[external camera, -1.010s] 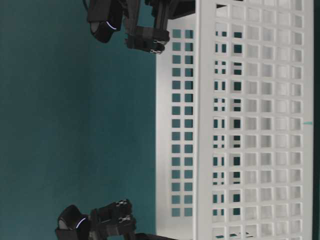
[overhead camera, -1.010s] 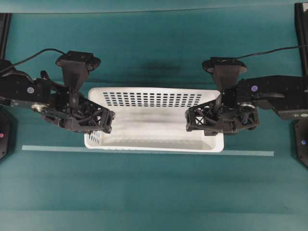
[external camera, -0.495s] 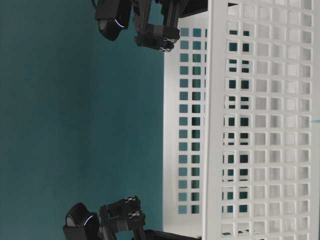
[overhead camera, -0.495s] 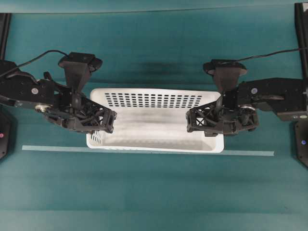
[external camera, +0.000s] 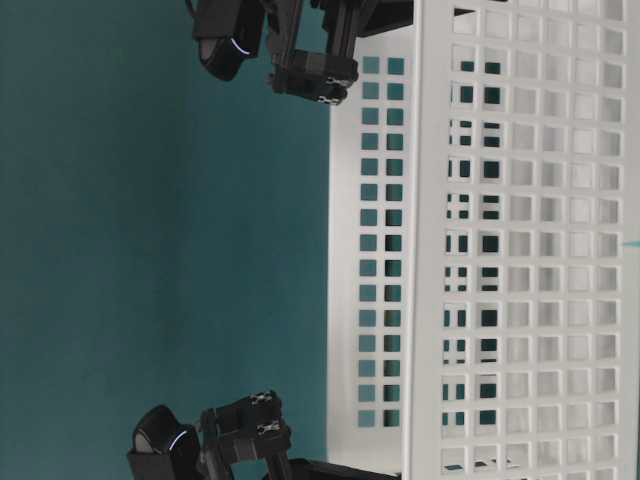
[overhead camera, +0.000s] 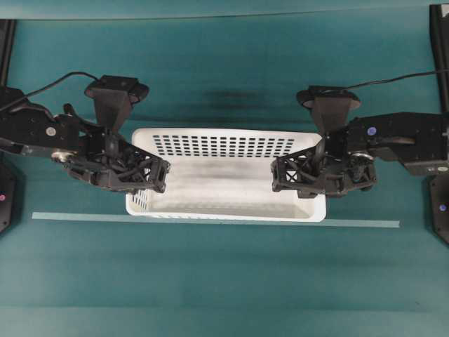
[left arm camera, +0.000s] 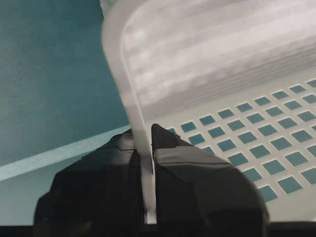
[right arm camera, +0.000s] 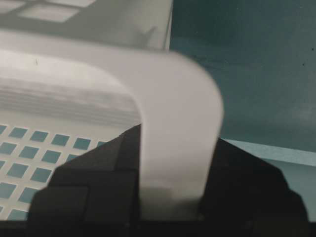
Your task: Lift the white basket with both hands.
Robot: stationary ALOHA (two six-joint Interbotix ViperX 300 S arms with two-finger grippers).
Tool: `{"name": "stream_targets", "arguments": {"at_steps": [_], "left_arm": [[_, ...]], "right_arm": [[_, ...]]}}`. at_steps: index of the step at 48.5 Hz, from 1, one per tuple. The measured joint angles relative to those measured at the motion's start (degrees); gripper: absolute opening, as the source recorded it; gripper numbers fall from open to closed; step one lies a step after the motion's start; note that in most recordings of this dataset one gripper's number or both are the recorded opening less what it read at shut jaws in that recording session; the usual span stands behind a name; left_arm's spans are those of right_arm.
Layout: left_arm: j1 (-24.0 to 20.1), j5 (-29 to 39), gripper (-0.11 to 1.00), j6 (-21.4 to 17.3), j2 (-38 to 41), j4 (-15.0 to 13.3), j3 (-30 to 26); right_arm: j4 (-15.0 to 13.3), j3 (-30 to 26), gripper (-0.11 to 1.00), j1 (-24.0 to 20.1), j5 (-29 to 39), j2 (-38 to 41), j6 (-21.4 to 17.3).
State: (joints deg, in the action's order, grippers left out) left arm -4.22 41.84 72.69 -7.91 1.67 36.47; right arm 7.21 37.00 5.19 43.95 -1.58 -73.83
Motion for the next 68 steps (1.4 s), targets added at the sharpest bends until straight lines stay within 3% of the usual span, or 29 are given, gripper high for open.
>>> {"name": "stream_targets", "arguments": {"at_steps": [9,15,21,27,31,52,68], "left_arm": [[0.00,-1.23,0.00,0.00,0.09,0.00,0.18],[0.00,-1.67,0.12,-0.09,0.00,0.00,0.44],[0.26,-2.81,0.42,-1.32,0.09,0.18,0.62],[-0.09,-3.08,0.78,-1.32,0.09,0.18,0.70],[0.00,-3.16,0.95,-1.49,0.09,0.18,0.70],[-0.09,-2.99,0.94,-1.85,-0.70,0.18,0.53],[0.00,-0.26,0.94,-2.20,-9.40,0.18,-0.79]], "right_arm": [[1.23,0.18,0.20,0.35,-0.44,0.00,1.76],[1.93,0.44,0.24,0.88,-1.14,0.00,3.25],[1.76,0.44,0.50,0.70,-2.46,0.09,7.38],[1.76,0.53,0.83,0.62,-3.34,0.00,7.82],[1.76,0.53,0.97,0.62,-3.87,0.00,7.82],[1.76,0.79,0.97,1.67,-2.81,-1.49,7.47],[1.14,-0.70,0.97,5.27,3.16,-9.67,7.56]]}}
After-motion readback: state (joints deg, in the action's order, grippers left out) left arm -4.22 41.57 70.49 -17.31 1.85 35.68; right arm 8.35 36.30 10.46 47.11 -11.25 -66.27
